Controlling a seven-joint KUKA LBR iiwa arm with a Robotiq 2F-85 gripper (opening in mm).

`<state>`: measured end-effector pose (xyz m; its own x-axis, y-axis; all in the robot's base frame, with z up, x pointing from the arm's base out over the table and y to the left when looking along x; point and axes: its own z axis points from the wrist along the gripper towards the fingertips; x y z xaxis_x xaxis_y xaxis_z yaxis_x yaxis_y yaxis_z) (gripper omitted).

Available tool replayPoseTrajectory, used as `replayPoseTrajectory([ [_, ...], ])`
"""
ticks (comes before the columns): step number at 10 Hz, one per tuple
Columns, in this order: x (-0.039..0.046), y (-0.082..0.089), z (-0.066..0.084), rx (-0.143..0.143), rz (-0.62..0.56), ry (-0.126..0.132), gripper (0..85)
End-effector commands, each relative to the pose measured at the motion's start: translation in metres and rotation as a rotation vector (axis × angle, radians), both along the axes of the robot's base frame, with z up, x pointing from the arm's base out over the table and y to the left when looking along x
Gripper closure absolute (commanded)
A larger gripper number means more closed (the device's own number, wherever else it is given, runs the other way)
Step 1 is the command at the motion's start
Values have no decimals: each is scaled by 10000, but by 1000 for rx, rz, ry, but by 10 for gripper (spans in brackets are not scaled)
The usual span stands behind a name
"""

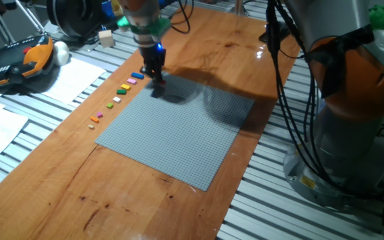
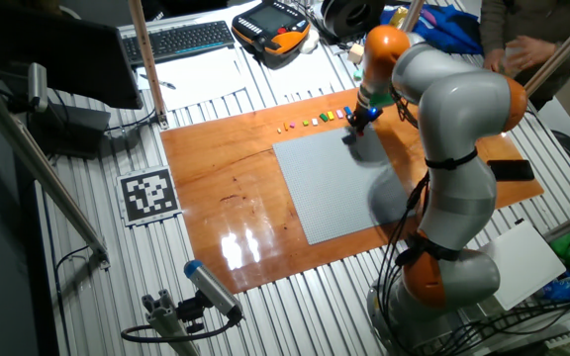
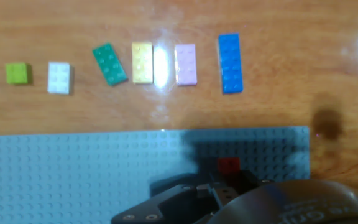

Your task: Stack small Lego blocks one on top of the other

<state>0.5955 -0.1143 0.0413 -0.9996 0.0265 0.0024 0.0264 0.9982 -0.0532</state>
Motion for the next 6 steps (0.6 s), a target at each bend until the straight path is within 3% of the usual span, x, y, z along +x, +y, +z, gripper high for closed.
replayPoseTrajectory([
  [1, -8, -27, -23, 3, 4, 5, 850],
  [6, -56, -75, -126, -8, 1, -4, 850],
])
